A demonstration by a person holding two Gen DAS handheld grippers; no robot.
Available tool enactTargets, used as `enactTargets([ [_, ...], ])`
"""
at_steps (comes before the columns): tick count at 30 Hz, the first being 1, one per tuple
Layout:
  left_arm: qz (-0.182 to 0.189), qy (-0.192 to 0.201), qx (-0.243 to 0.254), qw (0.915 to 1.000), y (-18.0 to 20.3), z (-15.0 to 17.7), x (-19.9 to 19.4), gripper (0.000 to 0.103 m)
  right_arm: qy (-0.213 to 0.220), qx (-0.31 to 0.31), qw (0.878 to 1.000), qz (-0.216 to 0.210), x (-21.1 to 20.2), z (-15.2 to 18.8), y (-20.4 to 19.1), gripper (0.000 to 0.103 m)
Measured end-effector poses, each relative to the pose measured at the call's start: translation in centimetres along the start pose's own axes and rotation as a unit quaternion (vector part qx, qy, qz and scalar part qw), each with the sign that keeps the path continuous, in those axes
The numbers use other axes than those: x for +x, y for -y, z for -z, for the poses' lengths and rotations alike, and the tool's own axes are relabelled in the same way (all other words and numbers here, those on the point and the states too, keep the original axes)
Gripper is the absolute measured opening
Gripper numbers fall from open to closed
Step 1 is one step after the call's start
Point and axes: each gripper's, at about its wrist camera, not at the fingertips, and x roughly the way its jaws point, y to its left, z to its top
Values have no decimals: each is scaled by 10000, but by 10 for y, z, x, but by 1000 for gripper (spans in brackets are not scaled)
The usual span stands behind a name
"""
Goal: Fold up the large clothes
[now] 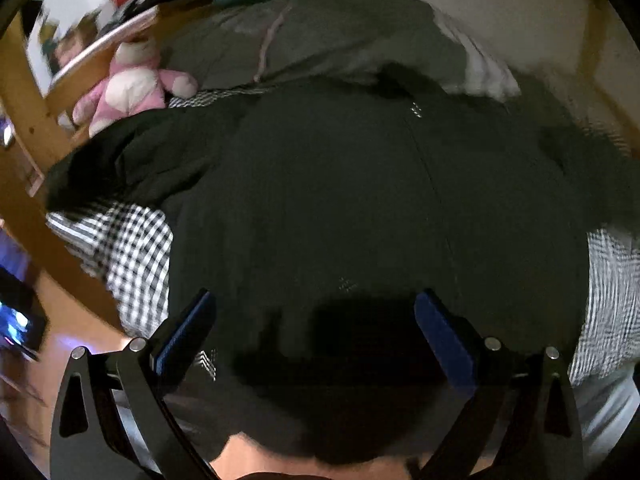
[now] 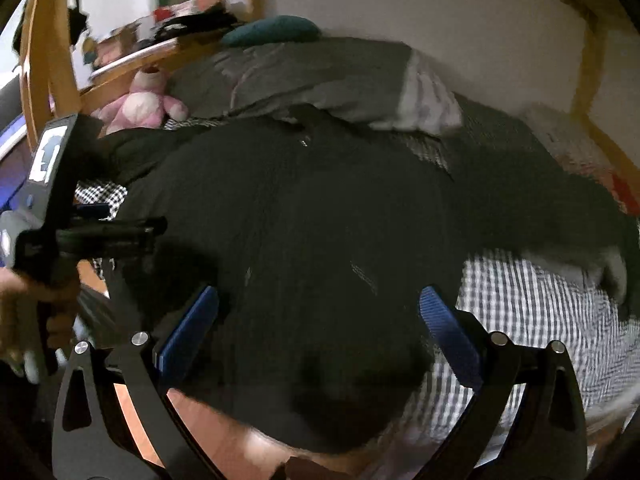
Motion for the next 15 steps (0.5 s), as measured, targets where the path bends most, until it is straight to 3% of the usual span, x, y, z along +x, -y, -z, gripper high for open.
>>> enactTargets([
  [3,402,138,-866,9953,-40,-24,40,98,384,-668,9969,-176,23,-46,-31,100],
  [6,614,371,-1993,9773,-98,-41,72,98,793,-1775,9796,-516,44,-99,-85,100],
  [9,569,684,-2822,9552,-147,-52,89,98,905,-2986,9478,-659,73,-147,-146,100],
  [11,274,843,-3112,9462,-170,-59,97,98,970,-3633,9225,-870,92,-175,-189,100],
  [13,26,922,-3455,9339,-192,-65,104,98,963,-4060,9018,-1126,105,-197,-223,100],
  [15,111,836,-3846,9192,-213,-68,114,98,1037,-4466,8780,-1376,121,-219,-257,100],
])
